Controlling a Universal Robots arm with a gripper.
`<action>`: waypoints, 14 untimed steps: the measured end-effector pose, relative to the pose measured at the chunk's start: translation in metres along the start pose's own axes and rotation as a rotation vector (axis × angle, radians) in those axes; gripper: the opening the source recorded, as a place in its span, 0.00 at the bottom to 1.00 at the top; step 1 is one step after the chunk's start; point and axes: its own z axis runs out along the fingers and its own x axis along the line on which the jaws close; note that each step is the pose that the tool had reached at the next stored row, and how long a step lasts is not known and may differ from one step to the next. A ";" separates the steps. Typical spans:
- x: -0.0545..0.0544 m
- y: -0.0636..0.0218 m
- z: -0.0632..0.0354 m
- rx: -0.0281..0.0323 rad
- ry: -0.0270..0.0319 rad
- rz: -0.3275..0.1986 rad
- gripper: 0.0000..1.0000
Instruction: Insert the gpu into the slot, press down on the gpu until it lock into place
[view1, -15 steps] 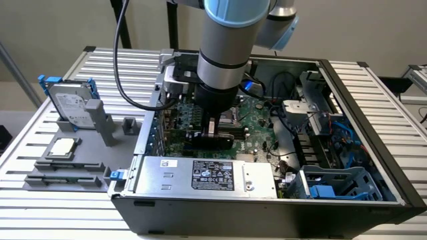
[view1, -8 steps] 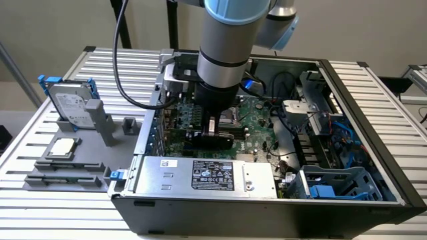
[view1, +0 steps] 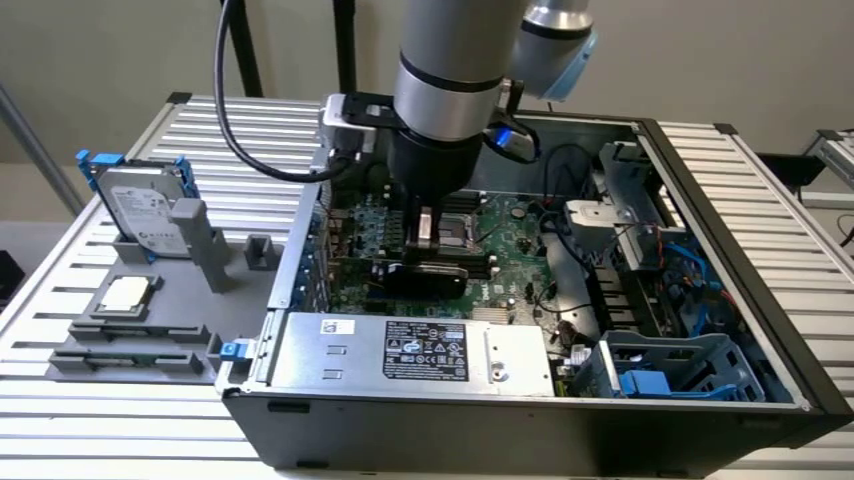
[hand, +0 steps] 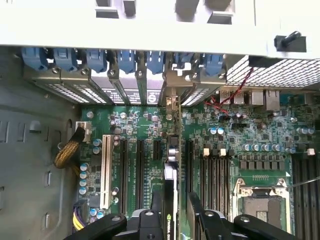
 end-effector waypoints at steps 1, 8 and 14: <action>-0.001 0.0008 -0.0008 0.0001 0.0000 -0.001 0.25; -0.003 0.0123 0.0033 0.0043 0.0009 -0.005 0.11; -0.004 0.0126 0.0141 0.0121 0.0011 -0.010 0.11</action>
